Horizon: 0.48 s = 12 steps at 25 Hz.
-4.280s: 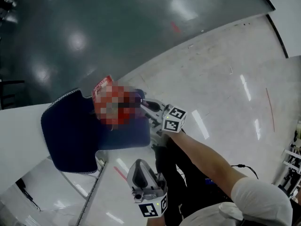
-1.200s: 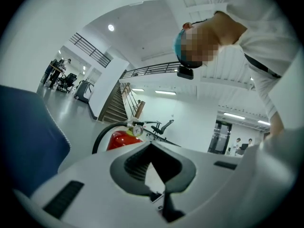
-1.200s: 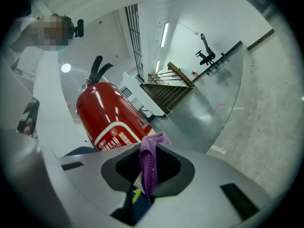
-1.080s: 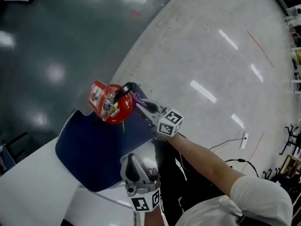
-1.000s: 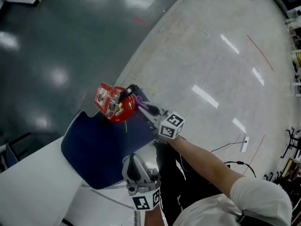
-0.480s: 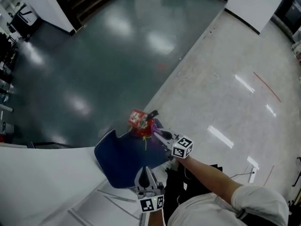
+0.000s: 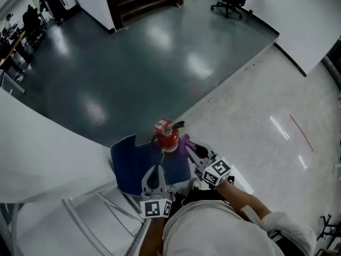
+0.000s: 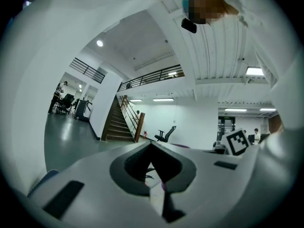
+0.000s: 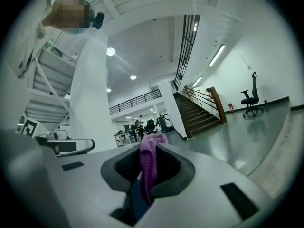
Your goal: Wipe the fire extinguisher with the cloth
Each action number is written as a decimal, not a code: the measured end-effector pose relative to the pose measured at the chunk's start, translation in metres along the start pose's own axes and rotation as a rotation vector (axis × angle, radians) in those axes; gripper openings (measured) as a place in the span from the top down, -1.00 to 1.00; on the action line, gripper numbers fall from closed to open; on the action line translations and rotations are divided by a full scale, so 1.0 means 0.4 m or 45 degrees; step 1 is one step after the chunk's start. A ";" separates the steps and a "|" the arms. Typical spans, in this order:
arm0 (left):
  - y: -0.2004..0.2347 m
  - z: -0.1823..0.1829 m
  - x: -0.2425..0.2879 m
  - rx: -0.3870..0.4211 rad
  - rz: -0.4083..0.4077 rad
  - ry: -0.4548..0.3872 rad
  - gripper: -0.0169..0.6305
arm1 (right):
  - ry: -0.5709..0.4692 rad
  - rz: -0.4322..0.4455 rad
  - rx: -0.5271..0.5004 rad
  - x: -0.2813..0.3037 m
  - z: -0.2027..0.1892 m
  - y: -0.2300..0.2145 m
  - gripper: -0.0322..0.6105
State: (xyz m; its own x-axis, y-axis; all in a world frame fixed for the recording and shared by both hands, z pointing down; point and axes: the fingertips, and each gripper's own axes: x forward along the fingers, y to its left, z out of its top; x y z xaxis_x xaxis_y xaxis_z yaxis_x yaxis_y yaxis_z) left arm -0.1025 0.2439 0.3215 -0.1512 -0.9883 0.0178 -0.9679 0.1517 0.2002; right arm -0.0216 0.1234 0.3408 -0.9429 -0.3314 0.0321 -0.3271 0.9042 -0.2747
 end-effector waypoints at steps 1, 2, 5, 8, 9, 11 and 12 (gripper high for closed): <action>-0.004 0.007 -0.001 0.002 0.003 -0.005 0.93 | 0.003 0.003 -0.016 -0.012 0.012 0.006 0.73; -0.006 0.013 -0.003 0.003 0.005 -0.009 0.93 | 0.005 0.006 -0.030 -0.023 0.020 0.011 0.73; -0.014 0.026 -0.010 0.002 0.011 -0.018 0.93 | 0.008 0.020 -0.063 -0.046 0.036 0.027 0.73; -0.029 0.029 -0.007 0.013 0.020 -0.020 0.93 | 0.014 0.064 -0.108 -0.060 0.052 0.046 0.73; -0.037 0.024 -0.008 0.009 0.022 -0.015 0.93 | 0.020 0.077 -0.121 -0.068 0.053 0.052 0.73; -0.047 0.013 -0.012 -0.003 0.026 -0.005 0.93 | 0.031 0.093 -0.131 -0.084 0.050 0.063 0.73; -0.049 0.010 -0.012 -0.008 0.028 -0.002 0.93 | 0.034 0.099 -0.132 -0.088 0.049 0.065 0.73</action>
State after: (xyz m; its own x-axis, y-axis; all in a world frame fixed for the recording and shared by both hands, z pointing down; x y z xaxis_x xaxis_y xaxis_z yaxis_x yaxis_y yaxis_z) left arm -0.0837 0.2460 0.3135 -0.1729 -0.9847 0.0210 -0.9631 0.1735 0.2058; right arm 0.0042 0.1534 0.3136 -0.9665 -0.2535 0.0405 -0.2567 0.9503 -0.1763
